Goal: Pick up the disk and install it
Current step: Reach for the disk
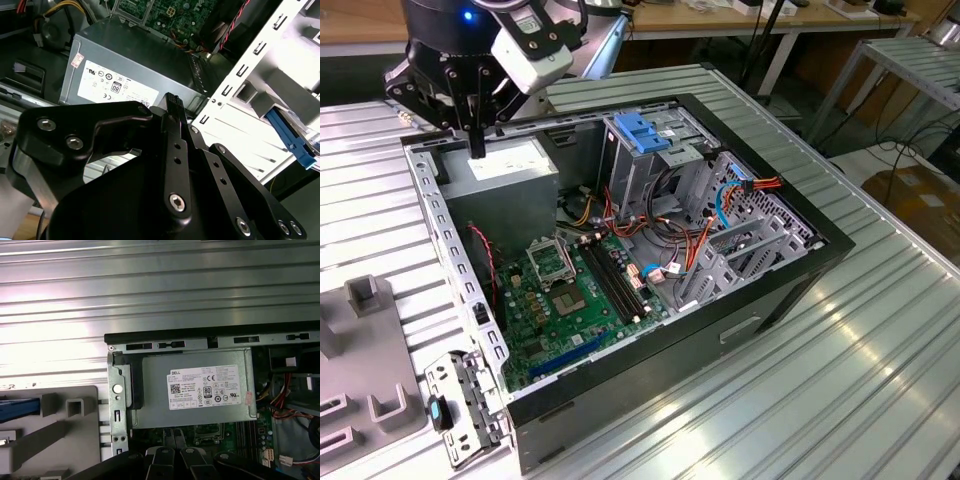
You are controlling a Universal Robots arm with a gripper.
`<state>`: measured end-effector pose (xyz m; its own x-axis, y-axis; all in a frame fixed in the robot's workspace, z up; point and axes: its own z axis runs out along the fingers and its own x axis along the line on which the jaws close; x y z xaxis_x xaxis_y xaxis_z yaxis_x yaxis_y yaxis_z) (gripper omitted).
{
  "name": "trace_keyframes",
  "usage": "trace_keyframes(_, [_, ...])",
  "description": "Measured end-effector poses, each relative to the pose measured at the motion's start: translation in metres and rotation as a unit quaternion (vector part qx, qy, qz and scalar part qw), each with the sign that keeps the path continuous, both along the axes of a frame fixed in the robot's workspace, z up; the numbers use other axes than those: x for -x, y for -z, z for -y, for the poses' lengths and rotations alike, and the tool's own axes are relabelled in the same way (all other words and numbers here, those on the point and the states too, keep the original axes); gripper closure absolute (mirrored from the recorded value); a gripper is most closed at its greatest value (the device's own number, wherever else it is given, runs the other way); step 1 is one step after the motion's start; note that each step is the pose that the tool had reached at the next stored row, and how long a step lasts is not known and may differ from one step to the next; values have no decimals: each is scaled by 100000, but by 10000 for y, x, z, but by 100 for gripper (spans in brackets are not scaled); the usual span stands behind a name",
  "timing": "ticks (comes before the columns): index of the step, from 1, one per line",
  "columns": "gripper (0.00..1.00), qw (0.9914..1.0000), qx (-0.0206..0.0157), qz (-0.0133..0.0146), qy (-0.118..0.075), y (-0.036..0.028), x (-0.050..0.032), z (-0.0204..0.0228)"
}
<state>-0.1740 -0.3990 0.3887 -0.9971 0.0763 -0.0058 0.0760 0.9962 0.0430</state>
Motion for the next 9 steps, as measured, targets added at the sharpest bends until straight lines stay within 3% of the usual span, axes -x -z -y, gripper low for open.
trace_keyframes(9, [89,100000,3,-12,-6,3,55,0])
